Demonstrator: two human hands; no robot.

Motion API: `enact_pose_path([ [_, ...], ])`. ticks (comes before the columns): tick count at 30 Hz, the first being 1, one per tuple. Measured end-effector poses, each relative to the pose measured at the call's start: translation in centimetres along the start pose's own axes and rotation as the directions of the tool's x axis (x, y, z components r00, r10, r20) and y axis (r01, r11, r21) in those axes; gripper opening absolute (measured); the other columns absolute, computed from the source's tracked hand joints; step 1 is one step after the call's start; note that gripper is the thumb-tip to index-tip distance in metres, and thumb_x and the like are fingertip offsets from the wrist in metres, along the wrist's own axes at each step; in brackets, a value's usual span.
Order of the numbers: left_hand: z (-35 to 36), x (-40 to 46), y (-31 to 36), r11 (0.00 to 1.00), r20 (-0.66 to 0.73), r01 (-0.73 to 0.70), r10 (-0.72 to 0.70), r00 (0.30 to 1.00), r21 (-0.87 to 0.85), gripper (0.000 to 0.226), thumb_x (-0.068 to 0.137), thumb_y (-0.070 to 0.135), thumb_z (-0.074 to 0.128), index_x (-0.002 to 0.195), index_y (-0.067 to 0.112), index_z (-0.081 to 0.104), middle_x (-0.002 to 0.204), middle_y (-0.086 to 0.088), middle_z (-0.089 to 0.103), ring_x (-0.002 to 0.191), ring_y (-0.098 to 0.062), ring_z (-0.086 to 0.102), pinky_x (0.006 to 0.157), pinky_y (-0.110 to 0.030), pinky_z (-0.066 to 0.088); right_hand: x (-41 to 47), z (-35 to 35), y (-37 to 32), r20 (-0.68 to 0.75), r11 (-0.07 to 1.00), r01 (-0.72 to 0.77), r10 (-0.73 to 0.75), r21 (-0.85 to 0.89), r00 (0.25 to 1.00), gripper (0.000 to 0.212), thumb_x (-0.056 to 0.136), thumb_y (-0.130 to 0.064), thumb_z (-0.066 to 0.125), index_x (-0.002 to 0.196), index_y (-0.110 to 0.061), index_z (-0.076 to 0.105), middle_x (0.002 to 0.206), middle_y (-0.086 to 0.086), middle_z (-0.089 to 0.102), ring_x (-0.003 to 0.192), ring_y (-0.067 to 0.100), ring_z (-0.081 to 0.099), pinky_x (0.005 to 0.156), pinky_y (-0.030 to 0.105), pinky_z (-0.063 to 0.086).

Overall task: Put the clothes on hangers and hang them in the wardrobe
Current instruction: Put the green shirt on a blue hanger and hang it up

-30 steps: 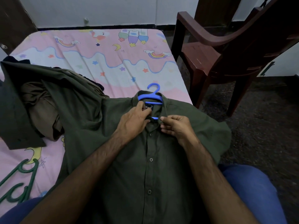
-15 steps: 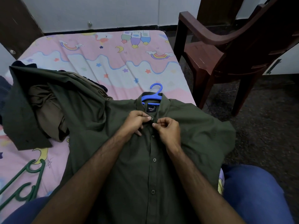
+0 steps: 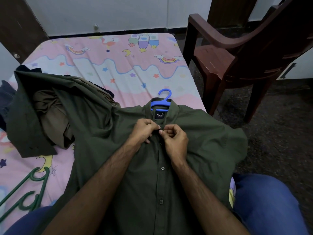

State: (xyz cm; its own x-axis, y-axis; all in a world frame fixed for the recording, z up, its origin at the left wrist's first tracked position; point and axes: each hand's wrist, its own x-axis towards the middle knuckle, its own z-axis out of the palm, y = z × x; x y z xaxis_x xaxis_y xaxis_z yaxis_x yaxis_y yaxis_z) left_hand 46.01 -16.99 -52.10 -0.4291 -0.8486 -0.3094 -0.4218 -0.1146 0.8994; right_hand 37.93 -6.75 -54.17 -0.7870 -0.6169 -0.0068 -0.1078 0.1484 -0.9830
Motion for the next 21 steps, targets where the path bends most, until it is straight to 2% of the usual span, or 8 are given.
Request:
enact_pose_path([
  [4,0.3,-0.3,0.2,1.0,-0.038,-0.003,0.004,0.999,0.014,0.014,0.081,0.013,0.071,0.068,0.013,0.065,0.054,-0.004,0.047,0.044,-0.011,0.04,0.037,-0.019,0.038,-0.3,0.0,0.2,0.029,0.999,0.045,-0.045,0.009,0.999,0.017,0.079,-0.003,0.082,0.087,-0.012,0.07,0.075,-0.007,0.071,0.063,-0.001,0.062,0.066,0.013,0.051],
  [6,0.3,-0.3,0.2,1.0,-0.034,-0.008,0.009,0.999,0.03,0.015,0.081,0.013,0.07,0.066,0.013,0.065,0.056,-0.005,0.05,0.045,-0.012,0.041,0.038,-0.019,0.039,-0.5,0.0,0.3,0.037,0.998,0.06,-0.061,0.009,0.997,0.018,0.079,-0.002,0.081,0.088,-0.011,0.069,0.075,-0.007,0.071,0.063,-0.001,0.061,0.066,0.013,0.051],
  [10,-0.2,-0.3,-0.1,1.0,0.023,-0.024,0.024,0.999,0.016,0.015,0.083,0.008,0.069,0.068,0.013,0.066,0.06,-0.003,0.056,0.051,-0.009,0.047,0.04,-0.02,0.041,-0.7,0.2,0.4,0.027,0.996,0.086,-0.086,-0.011,0.996,0.021,0.077,-0.003,0.082,0.088,-0.013,0.068,0.076,-0.006,0.071,0.065,0.005,0.064,0.066,0.014,0.051],
  [14,-0.5,-0.6,-0.5,0.997,0.096,-0.077,0.075,0.993,0.016,0.012,0.085,0.017,0.075,0.076,0.015,0.068,0.061,0.004,0.06,0.054,-0.005,0.052,0.043,-0.021,0.041,-0.7,0.3,0.7,0.061,0.992,0.121,-0.12,-0.026,0.991,0.021,0.08,-0.007,0.079,0.096,-0.016,0.069,0.077,-0.005,0.071,0.068,0.009,0.066,0.068,0.023,0.056],
  [18,0.1,-0.1,-1.4,0.979,0.002,-0.14,0.141,0.99,0.149,0.007,0.08,0.012,0.076,0.079,0.013,0.07,0.056,0.012,0.054,0.046,0.001,0.046,0.047,-0.02,0.042,-0.5,0.0,0.7,0.106,0.988,0.139,-0.132,-0.067,0.986,0.024,0.081,-0.003,0.07,0.101,-0.015,0.071,0.079,-0.005,0.071,0.067,0.005,0.063,0.068,0.02,0.055],
  [21,0.1,0.1,-1.7,0.973,-0.008,-0.172,0.175,0.985,0.152,0.003,0.082,0.009,0.072,0.083,0.008,0.073,0.053,0.012,0.054,0.044,0.004,0.045,0.048,-0.018,0.041,0.1,-0.7,0.5,0.155,0.991,0.116,-0.103,-0.073,0.983,0.021,0.085,-0.003,0.066,0.1,-0.015,0.074,0.077,-0.002,0.072,0.069,0.006,0.066,0.067,0.018,0.053],
])
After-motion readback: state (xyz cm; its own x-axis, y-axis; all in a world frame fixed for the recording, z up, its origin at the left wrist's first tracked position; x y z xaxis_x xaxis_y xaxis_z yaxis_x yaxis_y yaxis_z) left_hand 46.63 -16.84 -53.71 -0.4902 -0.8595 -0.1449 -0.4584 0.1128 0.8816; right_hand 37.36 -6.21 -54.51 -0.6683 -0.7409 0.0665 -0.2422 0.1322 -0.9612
